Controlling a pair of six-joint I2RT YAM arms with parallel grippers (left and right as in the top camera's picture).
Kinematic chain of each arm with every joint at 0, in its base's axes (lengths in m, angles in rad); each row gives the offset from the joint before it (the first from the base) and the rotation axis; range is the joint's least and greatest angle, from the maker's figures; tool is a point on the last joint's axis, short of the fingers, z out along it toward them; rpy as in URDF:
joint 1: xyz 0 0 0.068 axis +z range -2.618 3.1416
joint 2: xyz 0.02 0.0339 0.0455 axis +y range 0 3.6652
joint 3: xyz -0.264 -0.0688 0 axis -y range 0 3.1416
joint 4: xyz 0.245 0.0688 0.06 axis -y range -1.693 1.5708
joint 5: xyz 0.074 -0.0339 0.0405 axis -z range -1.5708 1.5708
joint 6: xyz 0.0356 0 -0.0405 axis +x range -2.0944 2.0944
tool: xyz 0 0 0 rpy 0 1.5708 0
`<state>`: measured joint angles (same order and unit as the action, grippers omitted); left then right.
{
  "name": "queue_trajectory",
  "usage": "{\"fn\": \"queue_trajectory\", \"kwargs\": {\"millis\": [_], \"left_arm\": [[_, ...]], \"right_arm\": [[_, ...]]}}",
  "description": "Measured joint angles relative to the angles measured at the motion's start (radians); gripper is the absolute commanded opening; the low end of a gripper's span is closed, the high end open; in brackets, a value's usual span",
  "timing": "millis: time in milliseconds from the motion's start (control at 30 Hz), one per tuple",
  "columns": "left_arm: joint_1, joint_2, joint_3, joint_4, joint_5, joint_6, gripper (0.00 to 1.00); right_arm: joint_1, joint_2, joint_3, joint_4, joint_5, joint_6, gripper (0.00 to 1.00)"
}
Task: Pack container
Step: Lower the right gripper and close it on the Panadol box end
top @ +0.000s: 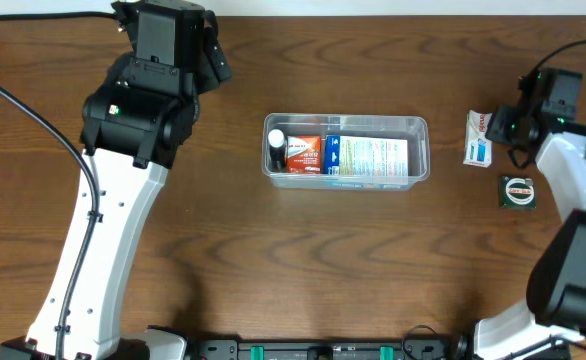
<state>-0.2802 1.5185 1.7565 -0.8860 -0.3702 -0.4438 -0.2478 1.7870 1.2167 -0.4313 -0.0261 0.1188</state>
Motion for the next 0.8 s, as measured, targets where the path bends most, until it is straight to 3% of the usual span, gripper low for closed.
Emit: {"fn": "queue_trajectory", "kwargs": {"millis": [100,267,467,633,800], "left_arm": [[0.0,0.0,0.0,0.0,0.0,0.0,0.98],[0.0,0.0,0.0,0.0,0.0,0.0,0.98],[0.0,0.0,0.0,0.0,0.0,0.0,0.98],[0.0,0.0,0.0,0.0,0.0,0.0,0.98],[0.0,0.0,0.0,0.0,0.0,0.0,0.98]], "right_arm": [[0.008,0.031,0.022,0.022,0.0,-0.002,0.22],[0.037,0.039,0.032,0.09,0.024,-0.017,0.52],[0.071,0.039,0.033,0.137,0.037,-0.024,0.61],[0.077,0.039,0.033,0.144,0.05,-0.006,0.81],[0.077,0.04,0.033,0.147,0.068,0.051,0.82]]}}
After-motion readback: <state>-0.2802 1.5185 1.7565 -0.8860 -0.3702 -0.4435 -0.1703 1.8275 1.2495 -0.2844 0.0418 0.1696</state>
